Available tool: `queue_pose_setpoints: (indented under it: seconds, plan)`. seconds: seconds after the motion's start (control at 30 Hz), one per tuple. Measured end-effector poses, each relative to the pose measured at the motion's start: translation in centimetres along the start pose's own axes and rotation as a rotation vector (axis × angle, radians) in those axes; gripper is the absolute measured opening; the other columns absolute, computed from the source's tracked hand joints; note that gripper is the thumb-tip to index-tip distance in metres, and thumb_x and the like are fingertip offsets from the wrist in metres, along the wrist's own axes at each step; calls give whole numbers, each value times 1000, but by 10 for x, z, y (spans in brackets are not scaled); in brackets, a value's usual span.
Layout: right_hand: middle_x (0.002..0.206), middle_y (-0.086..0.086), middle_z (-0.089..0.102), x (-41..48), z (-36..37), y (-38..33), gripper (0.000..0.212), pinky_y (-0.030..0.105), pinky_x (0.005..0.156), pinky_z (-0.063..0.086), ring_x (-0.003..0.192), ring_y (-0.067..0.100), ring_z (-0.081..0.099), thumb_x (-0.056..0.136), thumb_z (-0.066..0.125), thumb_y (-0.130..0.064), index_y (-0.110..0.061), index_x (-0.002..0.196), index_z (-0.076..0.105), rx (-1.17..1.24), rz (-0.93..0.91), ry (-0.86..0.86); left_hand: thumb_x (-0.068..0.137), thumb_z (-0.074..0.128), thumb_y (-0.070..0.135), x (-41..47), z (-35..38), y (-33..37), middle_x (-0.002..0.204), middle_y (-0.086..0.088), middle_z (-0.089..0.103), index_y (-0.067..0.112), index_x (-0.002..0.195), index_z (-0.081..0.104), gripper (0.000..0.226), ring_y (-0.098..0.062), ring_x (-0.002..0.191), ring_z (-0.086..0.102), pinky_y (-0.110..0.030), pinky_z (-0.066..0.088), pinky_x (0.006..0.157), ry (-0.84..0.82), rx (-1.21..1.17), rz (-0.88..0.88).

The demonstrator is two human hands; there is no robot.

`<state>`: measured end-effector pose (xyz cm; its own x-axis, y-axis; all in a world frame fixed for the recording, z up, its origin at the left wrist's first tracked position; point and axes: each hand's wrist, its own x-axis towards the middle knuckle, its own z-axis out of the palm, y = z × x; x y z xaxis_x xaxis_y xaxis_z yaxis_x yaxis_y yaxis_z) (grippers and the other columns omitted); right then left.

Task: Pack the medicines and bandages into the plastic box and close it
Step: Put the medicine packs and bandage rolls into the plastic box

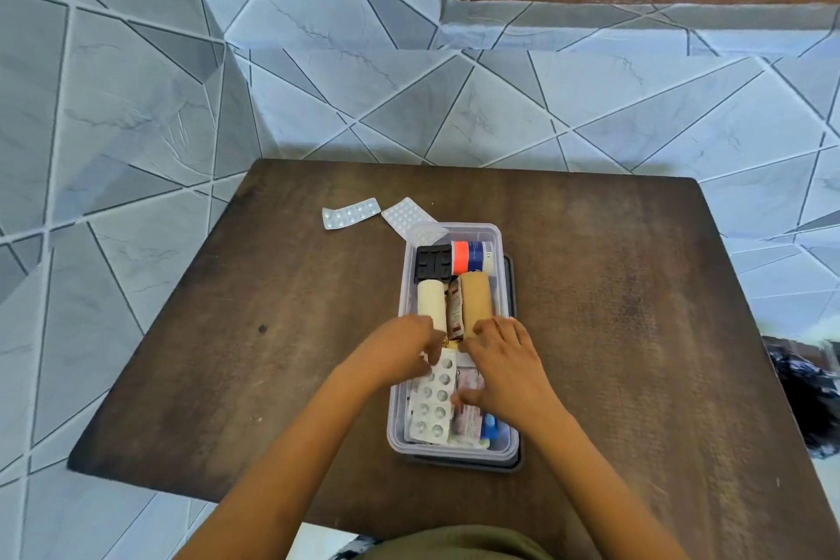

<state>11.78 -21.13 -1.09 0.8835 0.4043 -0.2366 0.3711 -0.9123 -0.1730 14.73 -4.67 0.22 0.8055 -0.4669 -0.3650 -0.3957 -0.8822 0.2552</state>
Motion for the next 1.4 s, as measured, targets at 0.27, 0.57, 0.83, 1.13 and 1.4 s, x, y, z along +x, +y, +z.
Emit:
queue_pose_setpoints:
  seconds: [0.27, 0.57, 0.83, 1.13, 1.4]
  plan:
    - [113, 7, 65, 81, -52, -14, 28, 34, 87, 50, 101, 23, 61, 88, 58, -29, -14, 111, 62, 407, 59, 291, 77, 68, 7, 33, -58, -91, 83, 1, 62, 10, 86, 69, 10, -15, 78, 59, -32, 50, 77, 374, -426, -250]
    - [129, 15, 54, 222, -59, -20, 43, 37, 94, 45, 117, 30, 53, 88, 55, -27, -8, 127, 49, 260, 245, 83, 87, 57, 26, 105, -74, -184, 135, -11, 53, 19, 121, 60, 35, -29, 136, 35, -40, 28, 109, 400, -116, -523]
    - [140, 17, 37, 290, -43, -8, 73, 41, 101, 42, 126, 34, 44, 77, 72, -29, -8, 137, 34, 231, 453, -229, 86, 57, 26, 147, -66, -228, 132, -17, 54, 15, 129, 51, 45, -35, 121, 51, -41, 44, 99, 142, -156, -469]
    - [134, 13, 51, 301, -35, 2, 85, 42, 98, 44, 121, 33, 51, 65, 84, -25, -7, 132, 35, 281, 493, -269, 78, 69, 15, 154, -62, -236, 127, -16, 60, 7, 126, 52, 52, -33, 116, 56, -37, 47, 91, 233, -328, -501]
    - [84, 7, 57, 256, -66, -3, 17, 30, 73, 41, 78, 20, 52, 77, 68, 0, -9, 84, 55, 783, 147, 279, 79, 64, 4, 113, -62, -214, 109, -16, 72, 7, 107, 70, 29, -31, 98, 68, -38, 55, 88, 550, -725, -521]
